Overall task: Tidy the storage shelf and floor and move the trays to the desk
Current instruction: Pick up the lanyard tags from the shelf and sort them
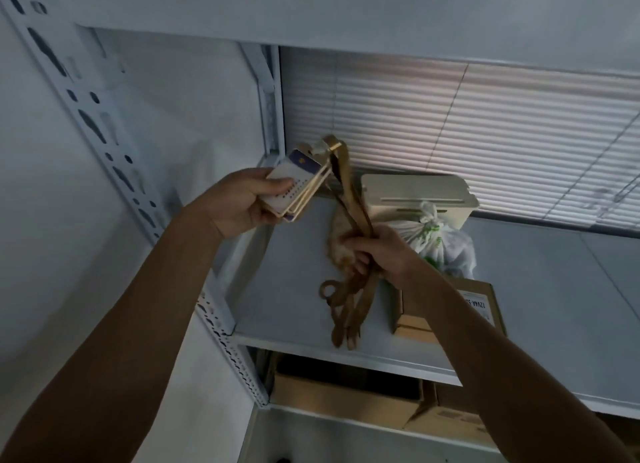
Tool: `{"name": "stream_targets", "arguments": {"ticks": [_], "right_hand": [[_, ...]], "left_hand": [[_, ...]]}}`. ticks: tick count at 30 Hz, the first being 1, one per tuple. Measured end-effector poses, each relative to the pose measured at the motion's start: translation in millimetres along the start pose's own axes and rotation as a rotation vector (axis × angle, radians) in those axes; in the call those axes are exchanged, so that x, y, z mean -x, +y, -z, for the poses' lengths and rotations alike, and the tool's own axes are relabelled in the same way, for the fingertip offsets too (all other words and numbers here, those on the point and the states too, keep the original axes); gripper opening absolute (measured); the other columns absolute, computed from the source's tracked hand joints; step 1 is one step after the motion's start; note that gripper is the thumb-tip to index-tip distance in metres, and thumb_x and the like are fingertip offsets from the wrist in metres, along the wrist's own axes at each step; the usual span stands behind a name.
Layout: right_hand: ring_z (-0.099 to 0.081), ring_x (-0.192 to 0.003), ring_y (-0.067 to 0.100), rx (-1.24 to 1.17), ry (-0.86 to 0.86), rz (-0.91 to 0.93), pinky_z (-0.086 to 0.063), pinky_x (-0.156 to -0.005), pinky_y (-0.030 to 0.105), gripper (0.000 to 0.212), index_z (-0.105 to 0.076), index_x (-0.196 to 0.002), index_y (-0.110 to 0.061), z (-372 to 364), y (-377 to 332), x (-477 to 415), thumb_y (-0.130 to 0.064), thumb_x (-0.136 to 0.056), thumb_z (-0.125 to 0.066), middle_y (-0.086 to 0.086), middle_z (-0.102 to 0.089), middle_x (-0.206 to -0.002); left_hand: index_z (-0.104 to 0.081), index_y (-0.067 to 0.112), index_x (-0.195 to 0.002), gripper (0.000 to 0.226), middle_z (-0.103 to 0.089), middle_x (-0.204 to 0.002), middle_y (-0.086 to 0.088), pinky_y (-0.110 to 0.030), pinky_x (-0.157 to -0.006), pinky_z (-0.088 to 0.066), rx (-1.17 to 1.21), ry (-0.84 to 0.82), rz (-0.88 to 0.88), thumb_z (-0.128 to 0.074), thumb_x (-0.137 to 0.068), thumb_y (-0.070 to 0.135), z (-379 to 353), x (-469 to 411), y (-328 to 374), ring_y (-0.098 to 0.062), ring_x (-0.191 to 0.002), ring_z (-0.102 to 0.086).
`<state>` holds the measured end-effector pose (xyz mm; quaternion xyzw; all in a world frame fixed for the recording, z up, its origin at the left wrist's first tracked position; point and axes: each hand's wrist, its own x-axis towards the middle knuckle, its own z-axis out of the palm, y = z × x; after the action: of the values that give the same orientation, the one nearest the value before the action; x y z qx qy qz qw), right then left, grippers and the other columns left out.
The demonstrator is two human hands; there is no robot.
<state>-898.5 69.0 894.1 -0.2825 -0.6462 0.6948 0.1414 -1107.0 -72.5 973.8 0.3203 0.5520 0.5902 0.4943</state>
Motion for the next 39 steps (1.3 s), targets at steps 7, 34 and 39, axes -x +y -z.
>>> {"name": "stream_targets", "arguments": {"ticks": [7,34,39], "right_hand": [[-0.048,-0.044,0.017,0.092,0.000,-0.265,-0.048,-0.067,0.041,0.006,-0.064,-0.093,-0.004,8,64,33,-0.002,-0.094,-0.058,0.006,-0.044,-0.057],[-0.051,-0.118,0.029,0.755,0.160,-0.173,-0.050,-0.096,0.042,0.067,-0.029,-0.145,-0.018,-77,180,-63,-0.033,-0.088,-0.060,0.009,-0.048,-0.133],[-0.035,-0.136,0.030,0.951,0.093,-0.161,-0.034,-0.112,0.039,0.065,-0.033,-0.148,-0.016,-72,178,-48,-0.039,-0.092,-0.055,0.009,-0.038,-0.145]], "left_hand": [[-0.061,0.012,-0.099,0.007,-0.066,-0.089,-0.006,-0.028,-0.060,-0.045,-0.184,0.428,0.238,-0.059,-0.094,0.016,16,-79,-88,-0.016,-0.073,-0.059],[-0.062,0.012,-0.114,0.054,-0.062,-0.119,-0.014,-0.042,-0.087,-0.055,-0.714,0.654,0.303,-0.063,-0.067,0.039,96,-277,-254,-0.032,-0.104,-0.061],[-0.062,0.009,-0.118,0.054,-0.060,-0.120,-0.016,-0.039,-0.084,-0.056,-0.873,0.581,0.273,-0.064,-0.072,0.038,94,-266,-263,-0.032,-0.102,-0.062]]}}
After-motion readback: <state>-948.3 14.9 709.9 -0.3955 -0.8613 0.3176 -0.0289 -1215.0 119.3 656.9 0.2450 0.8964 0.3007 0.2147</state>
